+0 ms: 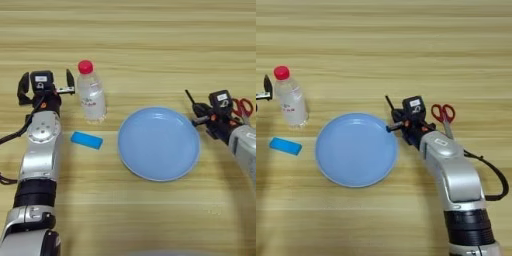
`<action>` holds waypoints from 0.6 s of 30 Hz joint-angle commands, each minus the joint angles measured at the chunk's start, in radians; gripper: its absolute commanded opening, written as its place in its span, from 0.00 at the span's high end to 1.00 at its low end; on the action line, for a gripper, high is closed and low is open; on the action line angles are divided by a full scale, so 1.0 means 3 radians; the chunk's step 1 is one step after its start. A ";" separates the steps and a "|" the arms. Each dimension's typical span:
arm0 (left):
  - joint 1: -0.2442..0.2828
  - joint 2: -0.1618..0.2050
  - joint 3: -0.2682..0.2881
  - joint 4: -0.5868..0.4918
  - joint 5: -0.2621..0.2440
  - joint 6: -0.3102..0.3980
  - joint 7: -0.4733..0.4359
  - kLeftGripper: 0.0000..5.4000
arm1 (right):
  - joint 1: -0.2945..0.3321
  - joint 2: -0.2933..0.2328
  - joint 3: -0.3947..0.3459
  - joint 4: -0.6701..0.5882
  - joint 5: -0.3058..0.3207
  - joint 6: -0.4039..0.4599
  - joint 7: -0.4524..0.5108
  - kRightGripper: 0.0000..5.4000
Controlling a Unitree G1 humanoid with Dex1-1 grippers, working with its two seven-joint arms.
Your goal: Move the objects on the table
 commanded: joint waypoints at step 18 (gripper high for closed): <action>0.0018 -0.0013 -0.0012 -0.0044 0.0008 0.0057 0.0022 0.00 | -0.0008 -0.0127 -0.0166 0.0791 -0.0020 -0.0301 -0.0028 0.94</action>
